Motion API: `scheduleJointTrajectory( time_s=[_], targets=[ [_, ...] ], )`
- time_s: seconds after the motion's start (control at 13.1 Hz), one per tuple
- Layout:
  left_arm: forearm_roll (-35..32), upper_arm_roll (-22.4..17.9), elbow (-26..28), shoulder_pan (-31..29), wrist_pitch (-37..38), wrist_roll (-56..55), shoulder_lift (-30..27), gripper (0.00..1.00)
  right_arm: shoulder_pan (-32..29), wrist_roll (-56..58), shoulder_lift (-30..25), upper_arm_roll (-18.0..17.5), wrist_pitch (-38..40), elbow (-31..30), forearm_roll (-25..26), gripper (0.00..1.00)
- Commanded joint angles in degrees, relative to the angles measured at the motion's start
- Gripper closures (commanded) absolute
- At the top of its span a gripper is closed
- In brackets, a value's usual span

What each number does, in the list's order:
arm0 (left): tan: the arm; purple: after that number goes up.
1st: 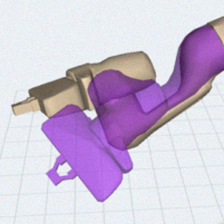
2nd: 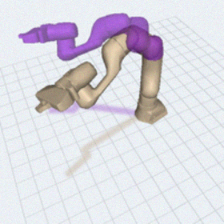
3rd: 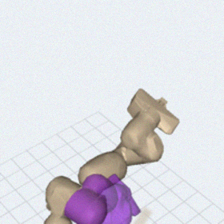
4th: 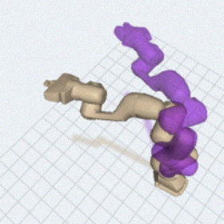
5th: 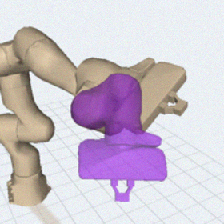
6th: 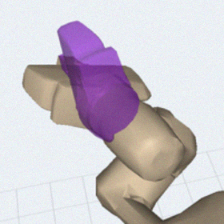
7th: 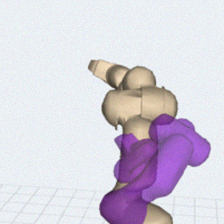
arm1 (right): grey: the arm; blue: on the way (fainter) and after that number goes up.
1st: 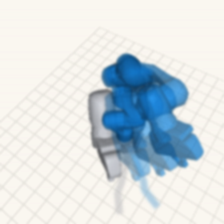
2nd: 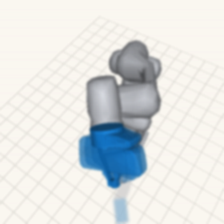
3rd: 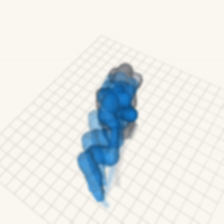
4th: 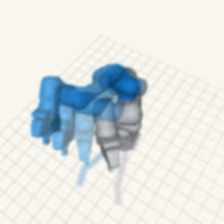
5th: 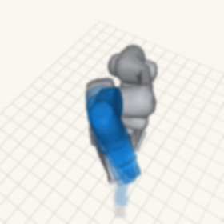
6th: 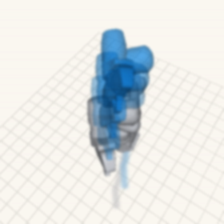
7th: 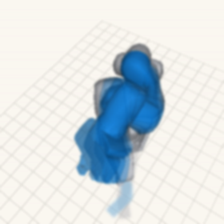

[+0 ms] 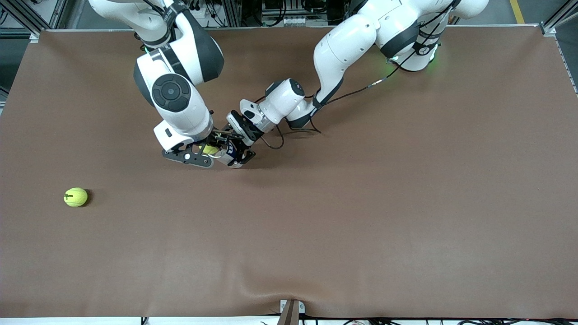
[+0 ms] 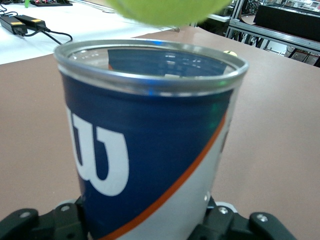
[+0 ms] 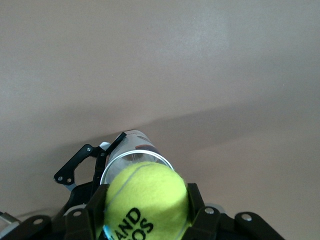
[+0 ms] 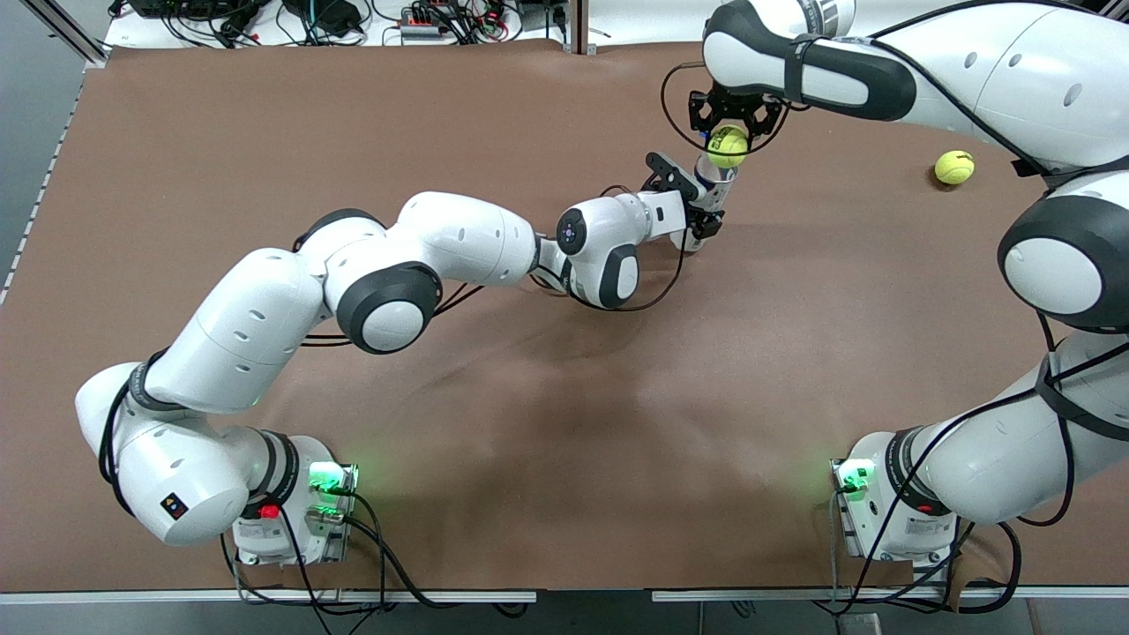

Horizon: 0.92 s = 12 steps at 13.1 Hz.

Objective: Insert tennis ball vertically with right arm
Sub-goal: 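Lower the ball into the can opening with the right gripper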

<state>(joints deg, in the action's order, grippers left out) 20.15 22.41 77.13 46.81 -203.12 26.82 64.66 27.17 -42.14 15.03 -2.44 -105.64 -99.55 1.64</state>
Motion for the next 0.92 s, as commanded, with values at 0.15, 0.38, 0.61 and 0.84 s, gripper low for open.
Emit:
scheduleJointTrajectory(
  time_s=[0.15, 0.38, 0.61, 0.84],
  targets=[
    [1.2, -0.5, -1.1, 1.0, -0.4, -0.2, 1.2, 0.21, 1.6, -2.0, -0.4, 0.5, -1.8, -1.1, -0.1, 1.0],
    [1.1, -0.5, -1.1, 1.0, -0.4, -0.2, 1.2, 0.21, 1.6, -1.9, 0.1, 0.6, -1.7, -1.0, 0.1, 0.37],
    [1.2, -0.5, -1.0, 1.0, -0.4, -0.2, 1.2, 0.21, 1.6, -1.9, 0.2, 0.6, -1.7, -1.0, 0.2, 0.02],
    [1.2, -0.5, -0.8, 0.9, -0.4, -0.2, 1.2, 0.21, 1.3, -1.8, 0.0, 0.6, -1.4, -0.9, 0.2, 0.0]
  ],
)
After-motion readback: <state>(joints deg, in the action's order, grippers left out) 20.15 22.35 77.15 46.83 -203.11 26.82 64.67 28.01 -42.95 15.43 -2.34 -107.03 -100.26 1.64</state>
